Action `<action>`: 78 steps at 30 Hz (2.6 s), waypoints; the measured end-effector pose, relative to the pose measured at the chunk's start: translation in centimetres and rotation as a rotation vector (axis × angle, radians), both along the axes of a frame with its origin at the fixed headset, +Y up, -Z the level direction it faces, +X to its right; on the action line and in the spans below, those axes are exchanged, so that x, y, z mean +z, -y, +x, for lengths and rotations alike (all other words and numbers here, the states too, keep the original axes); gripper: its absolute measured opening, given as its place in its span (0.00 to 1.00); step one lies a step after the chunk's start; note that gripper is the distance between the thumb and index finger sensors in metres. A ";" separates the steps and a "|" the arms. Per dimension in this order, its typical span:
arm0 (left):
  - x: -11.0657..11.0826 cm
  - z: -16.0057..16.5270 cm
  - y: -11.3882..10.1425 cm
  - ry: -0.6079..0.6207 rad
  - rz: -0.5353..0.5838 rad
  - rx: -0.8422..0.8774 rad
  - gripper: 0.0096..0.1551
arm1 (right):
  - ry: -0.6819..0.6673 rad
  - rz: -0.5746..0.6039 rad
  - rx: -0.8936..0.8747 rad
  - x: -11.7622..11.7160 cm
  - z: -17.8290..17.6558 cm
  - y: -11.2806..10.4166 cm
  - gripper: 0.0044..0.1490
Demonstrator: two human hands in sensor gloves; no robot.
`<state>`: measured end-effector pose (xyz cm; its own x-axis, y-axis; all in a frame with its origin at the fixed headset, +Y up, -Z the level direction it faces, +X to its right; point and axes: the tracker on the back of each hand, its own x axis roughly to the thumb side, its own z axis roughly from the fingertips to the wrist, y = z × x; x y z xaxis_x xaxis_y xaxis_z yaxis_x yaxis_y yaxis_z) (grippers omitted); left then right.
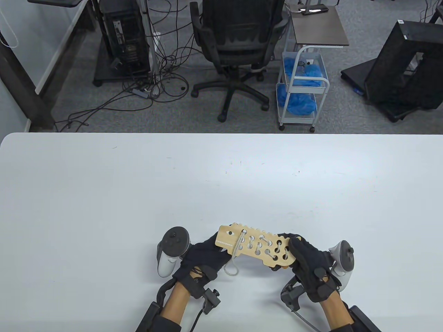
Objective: Remove rope from all holes on crocodile lacing toy
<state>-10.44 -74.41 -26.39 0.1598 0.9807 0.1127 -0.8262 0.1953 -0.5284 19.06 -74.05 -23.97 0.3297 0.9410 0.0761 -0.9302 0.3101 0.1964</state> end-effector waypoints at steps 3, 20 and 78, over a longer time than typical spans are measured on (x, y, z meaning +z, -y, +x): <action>0.0 0.2 0.1 0.030 -0.001 0.016 0.43 | -0.029 0.000 -0.013 0.0 -0.2 0.1 0.32; 0.2 0.7 -0.1 0.049 0.014 -0.027 0.25 | -0.116 0.000 -0.023 0.2 -1.4 0.1 0.32; -0.3 -7.4 -3.0 -0.694 0.267 -0.579 0.22 | 0.361 -0.153 -0.014 -0.2 5.6 1.5 0.32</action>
